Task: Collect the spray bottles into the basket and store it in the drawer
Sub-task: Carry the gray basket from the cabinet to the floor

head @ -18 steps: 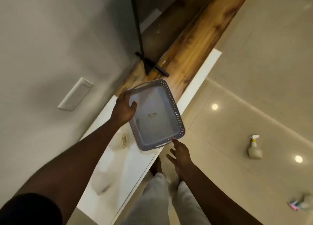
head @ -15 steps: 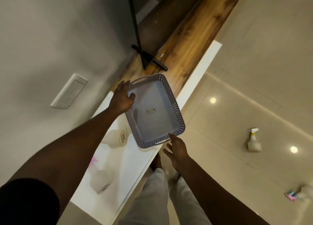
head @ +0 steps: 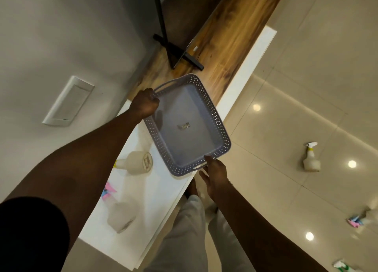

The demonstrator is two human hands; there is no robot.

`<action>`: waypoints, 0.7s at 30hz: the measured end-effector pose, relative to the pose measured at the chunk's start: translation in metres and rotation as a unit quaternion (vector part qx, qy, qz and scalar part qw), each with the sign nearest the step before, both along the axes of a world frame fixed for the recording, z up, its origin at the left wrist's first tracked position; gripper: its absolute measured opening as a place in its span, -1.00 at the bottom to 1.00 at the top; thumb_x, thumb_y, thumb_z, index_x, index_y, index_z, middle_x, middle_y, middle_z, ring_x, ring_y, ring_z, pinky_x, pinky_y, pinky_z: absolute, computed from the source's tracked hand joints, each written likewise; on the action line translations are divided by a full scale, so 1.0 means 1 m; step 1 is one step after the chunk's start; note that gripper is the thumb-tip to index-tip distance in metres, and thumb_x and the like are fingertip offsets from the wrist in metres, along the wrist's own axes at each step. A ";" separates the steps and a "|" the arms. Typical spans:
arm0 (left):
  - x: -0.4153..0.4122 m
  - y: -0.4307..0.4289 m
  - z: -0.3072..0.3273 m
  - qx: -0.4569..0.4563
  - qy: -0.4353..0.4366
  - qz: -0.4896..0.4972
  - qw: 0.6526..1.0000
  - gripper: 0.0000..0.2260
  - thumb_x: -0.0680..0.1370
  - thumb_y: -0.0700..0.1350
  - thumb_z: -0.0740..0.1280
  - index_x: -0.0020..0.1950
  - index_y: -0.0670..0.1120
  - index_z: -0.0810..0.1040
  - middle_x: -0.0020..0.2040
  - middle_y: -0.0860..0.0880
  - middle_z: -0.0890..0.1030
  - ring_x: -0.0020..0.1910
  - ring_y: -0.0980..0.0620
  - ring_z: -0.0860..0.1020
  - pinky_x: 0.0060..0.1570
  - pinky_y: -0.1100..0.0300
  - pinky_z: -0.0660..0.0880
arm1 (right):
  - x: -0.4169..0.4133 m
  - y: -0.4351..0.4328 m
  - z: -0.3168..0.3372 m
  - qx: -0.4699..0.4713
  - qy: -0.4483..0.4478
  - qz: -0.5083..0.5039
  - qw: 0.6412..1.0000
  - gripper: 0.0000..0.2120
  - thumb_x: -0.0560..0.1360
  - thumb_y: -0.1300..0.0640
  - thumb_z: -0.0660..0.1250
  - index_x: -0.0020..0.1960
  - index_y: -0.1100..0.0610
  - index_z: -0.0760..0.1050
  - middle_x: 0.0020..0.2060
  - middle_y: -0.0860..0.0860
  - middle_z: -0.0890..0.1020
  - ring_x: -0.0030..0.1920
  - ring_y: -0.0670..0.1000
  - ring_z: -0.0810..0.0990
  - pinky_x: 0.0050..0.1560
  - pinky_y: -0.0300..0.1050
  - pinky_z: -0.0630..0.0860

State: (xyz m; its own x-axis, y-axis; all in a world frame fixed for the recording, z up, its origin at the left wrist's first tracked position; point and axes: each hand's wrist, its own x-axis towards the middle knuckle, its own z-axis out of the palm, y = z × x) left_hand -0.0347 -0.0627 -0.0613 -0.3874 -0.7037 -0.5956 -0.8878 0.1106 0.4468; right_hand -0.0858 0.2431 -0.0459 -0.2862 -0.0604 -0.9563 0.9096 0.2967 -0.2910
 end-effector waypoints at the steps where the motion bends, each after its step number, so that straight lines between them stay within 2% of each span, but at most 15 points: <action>1: 0.004 0.003 0.000 0.003 0.002 0.016 1.000 -0.61 0.65 -0.14 0.29 0.44 -0.28 0.48 0.47 -0.29 0.51 0.43 -0.26 0.50 0.37 0.05 0.41 | -0.004 0.001 0.000 0.014 0.022 0.015 1.000 -0.57 0.60 0.13 0.40 0.44 0.19 0.45 0.24 0.13 0.64 0.19 0.10 0.62 0.31 0.05 0.54; 3: 0.014 0.009 0.002 0.016 0.014 0.045 0.999 -0.64 0.64 -0.14 0.28 0.38 -0.31 0.52 0.41 -0.32 0.54 0.39 -0.26 0.52 0.30 0.06 0.43 | -0.013 0.005 -0.002 0.034 0.061 0.037 0.997 -0.58 0.58 0.14 0.40 0.41 0.18 0.46 0.18 0.11 0.66 0.07 0.06 0.63 0.20 0.04 0.57; 5: 0.026 0.018 0.003 0.033 0.024 0.071 0.997 -0.70 0.61 -0.10 0.27 0.19 -0.29 0.59 0.21 -0.32 0.62 0.27 -0.23 0.56 0.18 0.10 0.41 | -0.024 0.011 -0.007 0.048 0.090 0.052 0.993 -0.57 0.56 0.14 0.41 0.40 0.18 0.46 0.17 0.11 0.65 0.10 0.10 0.63 0.18 0.06 0.57; 6: 0.032 0.024 0.005 0.042 0.027 0.080 0.996 -0.72 0.60 -0.08 0.27 0.17 -0.24 0.61 0.18 -0.27 0.64 0.26 -0.20 0.56 0.19 0.10 0.40 | -0.030 0.014 -0.008 0.058 0.104 0.065 0.991 -0.56 0.56 0.14 0.42 0.41 0.18 0.46 0.18 0.12 0.64 0.13 0.12 0.63 0.18 0.08 0.59; 9: 0.045 0.043 0.010 0.037 0.030 0.098 0.994 -0.58 0.66 -0.13 0.26 0.51 -0.20 0.47 0.47 -0.24 0.51 0.45 -0.22 0.49 0.41 0.04 0.40 | -0.049 0.023 -0.012 0.086 0.142 0.109 0.980 -0.57 0.56 0.16 0.40 0.41 0.18 0.48 0.19 0.16 0.66 0.05 0.12 0.64 0.01 0.01 0.59; 11: 0.049 0.061 0.012 0.030 0.034 0.103 0.994 -0.58 0.66 -0.14 0.28 0.52 -0.17 0.47 0.43 -0.25 0.55 0.38 -0.24 0.54 0.30 0.07 0.44 | -0.060 0.032 -0.011 0.102 0.171 0.133 0.971 -0.61 0.57 0.17 0.38 0.38 0.17 0.50 0.15 0.13 0.67 -0.02 0.08 0.64 -0.07 -0.07 0.56; 13: 0.051 0.080 0.015 0.035 0.046 0.108 0.992 -0.62 0.65 -0.15 0.29 0.48 -0.15 0.51 0.32 -0.24 0.62 0.25 -0.24 0.61 0.16 0.11 0.47 | -0.069 0.044 -0.009 0.114 0.194 0.147 0.963 -0.62 0.56 0.18 0.38 0.36 0.17 0.52 0.11 0.09 0.67 -0.04 0.06 0.63 -0.06 -0.09 0.56; 18: 0.047 0.131 0.029 0.055 0.059 0.105 0.991 -0.67 0.63 -0.13 0.31 0.40 -0.07 0.55 0.23 -0.16 0.66 0.15 -0.20 0.64 0.21 -0.07 0.58 | -0.091 0.088 0.003 0.122 0.218 0.146 0.957 -0.57 0.56 0.22 0.37 0.42 0.17 0.49 0.22 0.11 0.66 0.15 0.17 0.65 0.17 0.10 0.63; 21: 0.039 0.168 0.036 0.073 0.066 0.102 0.990 -0.72 0.61 -0.13 0.32 0.32 -0.02 0.57 0.14 -0.11 0.67 0.09 -0.16 0.65 0.10 0.02 0.56 | -0.105 0.125 0.011 0.125 0.230 0.144 0.954 -0.54 0.54 0.21 0.37 0.44 0.16 0.48 0.22 0.10 0.66 0.17 0.16 0.65 0.08 0.00 0.59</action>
